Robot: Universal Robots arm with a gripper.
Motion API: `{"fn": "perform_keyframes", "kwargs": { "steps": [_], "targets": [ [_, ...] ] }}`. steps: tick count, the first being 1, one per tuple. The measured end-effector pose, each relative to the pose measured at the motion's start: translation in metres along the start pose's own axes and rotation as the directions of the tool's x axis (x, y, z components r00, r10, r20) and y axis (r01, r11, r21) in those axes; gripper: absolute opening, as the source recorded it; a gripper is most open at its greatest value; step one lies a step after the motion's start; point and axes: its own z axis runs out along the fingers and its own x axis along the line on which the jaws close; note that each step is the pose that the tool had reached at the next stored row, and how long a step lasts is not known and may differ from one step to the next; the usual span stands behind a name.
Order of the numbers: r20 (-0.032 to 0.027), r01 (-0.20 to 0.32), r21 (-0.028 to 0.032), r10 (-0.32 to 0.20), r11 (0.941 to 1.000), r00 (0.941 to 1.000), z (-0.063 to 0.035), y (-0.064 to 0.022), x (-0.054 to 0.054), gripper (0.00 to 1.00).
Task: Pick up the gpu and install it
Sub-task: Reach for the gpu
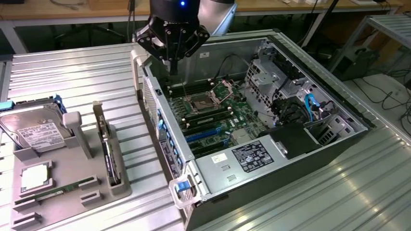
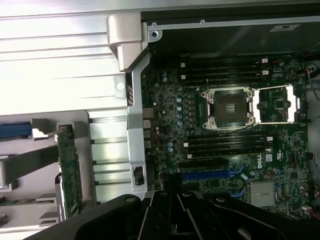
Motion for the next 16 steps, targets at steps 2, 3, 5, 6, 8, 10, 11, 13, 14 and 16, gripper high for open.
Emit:
{"fn": "perform_keyframes", "kwargs": {
  "steps": [2, 3, 5, 6, 8, 10, 11, 13, 14, 16],
  "targets": [
    [-0.0002, 0.004, -0.0001, -0.004, 1.0, 1.0, -0.0001, -0.0012, 0.002, 0.11],
    [-0.0004, 0.008, -0.0002, -0.008, 1.0, 1.0, -0.0001, -0.0015, 0.003, 0.11],
    [-0.001, 0.022, -0.0005, -0.022, 0.9998, 0.9998, -0.0002, -0.0022, 0.005, 0.11],
    [-0.0012, 0.028, -0.0007, -0.028, 0.9996, 0.9996, -0.0002, -0.0025, 0.005, 0.11],
    [-0.0017, 0.039, -0.0009, -0.039, 0.9992, 0.9992, -0.0003, -0.0035, 0.007, 0.11],
    [-0.0019, 0.044, -0.0011, -0.044, 0.999, 0.999, -0.0004, -0.0049, 0.009, 0.11],
    [-0.0019, 0.046, -0.0012, -0.046, 0.999, 0.999, -0.0004, -0.0055, 0.01, 0.11],
    [-0.0021, 0.05, -0.0013, -0.05, 0.9988, 0.9988, -0.0005, -0.0069, 0.012, 0.11],
    [-0.0022, 0.051, -0.0013, -0.052, 0.9987, 0.9987, -0.0006, -0.0076, 0.013, 0.11],
    [-0.0024, 0.055, -0.0015, -0.055, 0.9985, 0.9985, -0.0007, -0.0092, 0.015, 0.11]
  ]
}}
